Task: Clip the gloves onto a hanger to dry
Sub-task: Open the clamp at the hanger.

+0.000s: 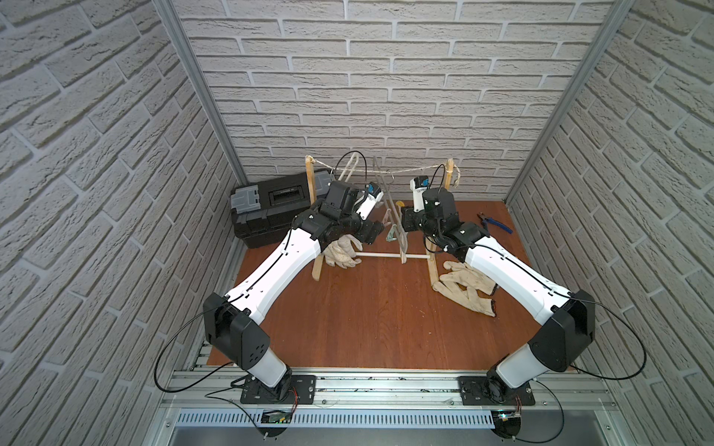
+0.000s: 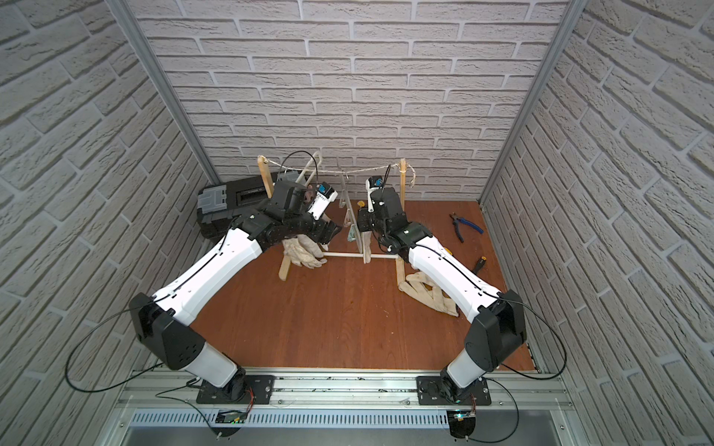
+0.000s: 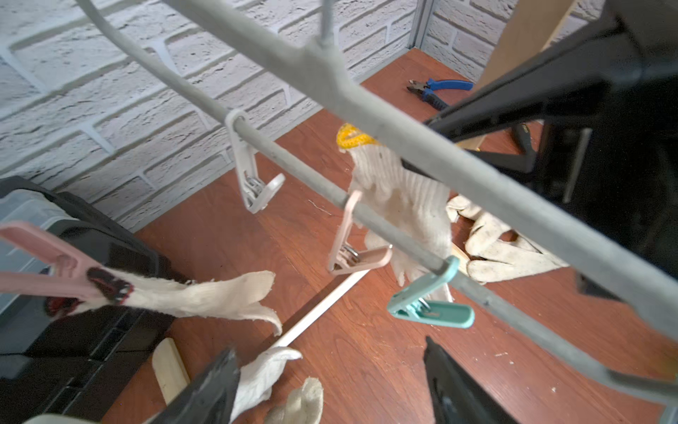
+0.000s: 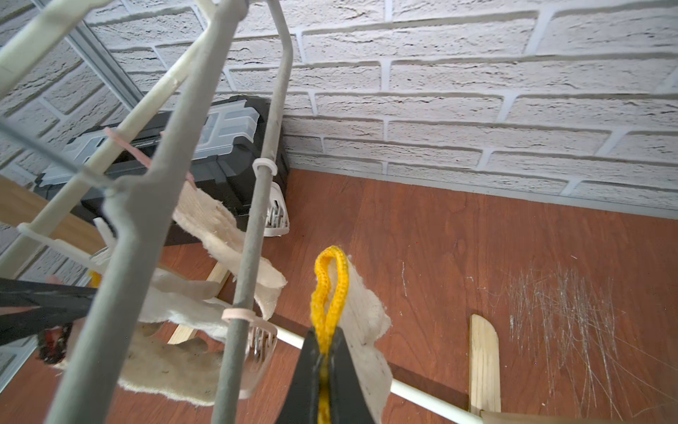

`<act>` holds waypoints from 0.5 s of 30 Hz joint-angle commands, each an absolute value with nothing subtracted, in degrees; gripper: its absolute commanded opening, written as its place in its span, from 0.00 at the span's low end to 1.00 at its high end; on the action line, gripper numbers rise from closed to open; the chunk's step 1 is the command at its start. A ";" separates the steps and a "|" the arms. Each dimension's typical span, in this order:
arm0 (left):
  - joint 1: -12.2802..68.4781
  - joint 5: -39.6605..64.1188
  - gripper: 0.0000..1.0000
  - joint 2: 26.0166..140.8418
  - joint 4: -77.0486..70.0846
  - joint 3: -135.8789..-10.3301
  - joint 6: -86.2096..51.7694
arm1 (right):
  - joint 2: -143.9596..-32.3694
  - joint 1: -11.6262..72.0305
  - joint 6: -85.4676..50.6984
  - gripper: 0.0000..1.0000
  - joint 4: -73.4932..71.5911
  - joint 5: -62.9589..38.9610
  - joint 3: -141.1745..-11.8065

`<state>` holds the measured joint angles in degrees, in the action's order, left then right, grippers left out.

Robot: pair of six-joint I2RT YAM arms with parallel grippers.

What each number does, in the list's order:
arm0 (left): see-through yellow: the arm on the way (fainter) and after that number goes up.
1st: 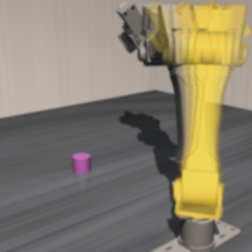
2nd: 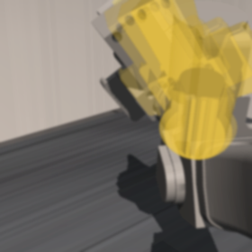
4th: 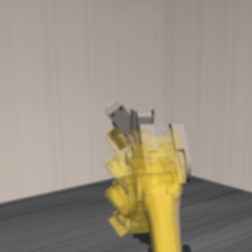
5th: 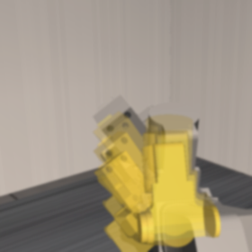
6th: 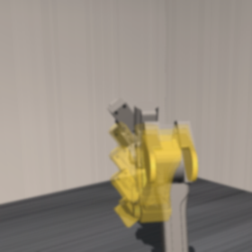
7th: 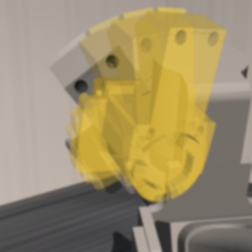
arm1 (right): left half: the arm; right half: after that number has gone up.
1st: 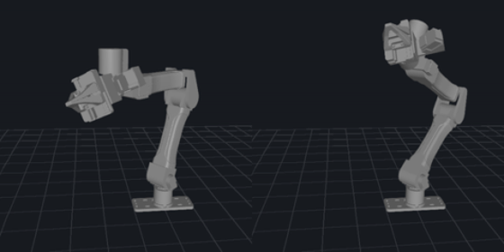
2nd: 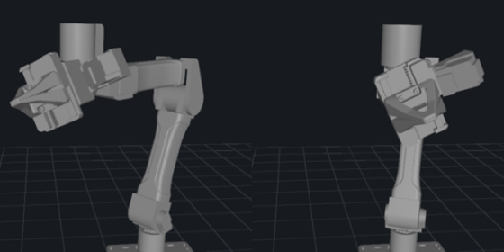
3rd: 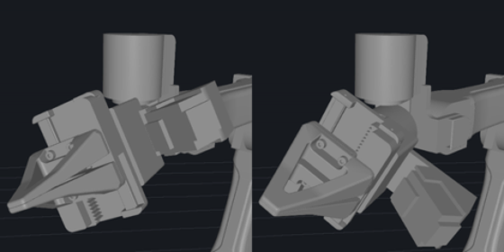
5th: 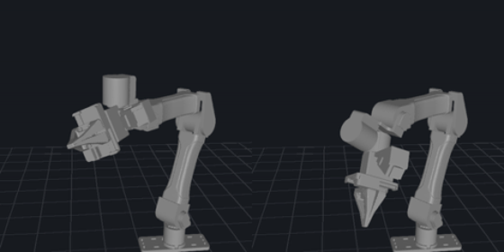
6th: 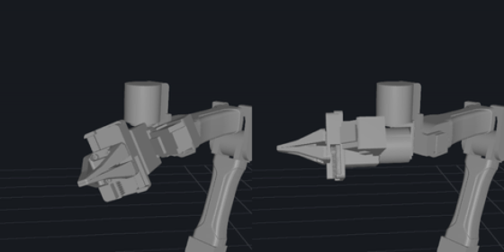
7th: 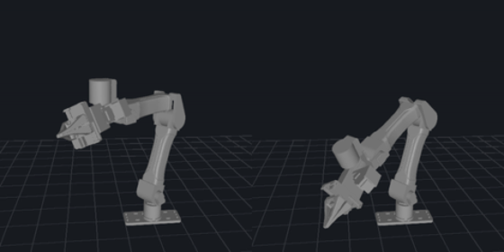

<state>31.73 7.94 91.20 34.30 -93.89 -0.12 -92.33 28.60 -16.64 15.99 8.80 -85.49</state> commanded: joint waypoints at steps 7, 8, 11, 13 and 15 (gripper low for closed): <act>29.91 -2.78 0.79 98.84 30.50 -99.67 9.79 | -95.69 27.18 -10.05 0.04 6.71 5.97 -87.92; 29.72 -2.95 0.79 99.37 30.23 -100.34 11.08 | -95.96 26.80 -9.84 0.05 5.91 4.88 -87.90; 28.69 -0.20 0.79 99.84 27.57 -99.79 14.49 | -97.31 25.53 -9.62 0.05 5.11 -0.19 -88.95; 27.61 3.23 0.79 99.94 26.33 -99.28 15.82 | -98.22 25.07 -9.00 0.05 4.93 -4.14 -89.83; 26.40 8.47 0.80 99.57 24.35 -97.85 17.62 | -99.37 24.79 -8.36 0.05 5.45 -8.51 -90.89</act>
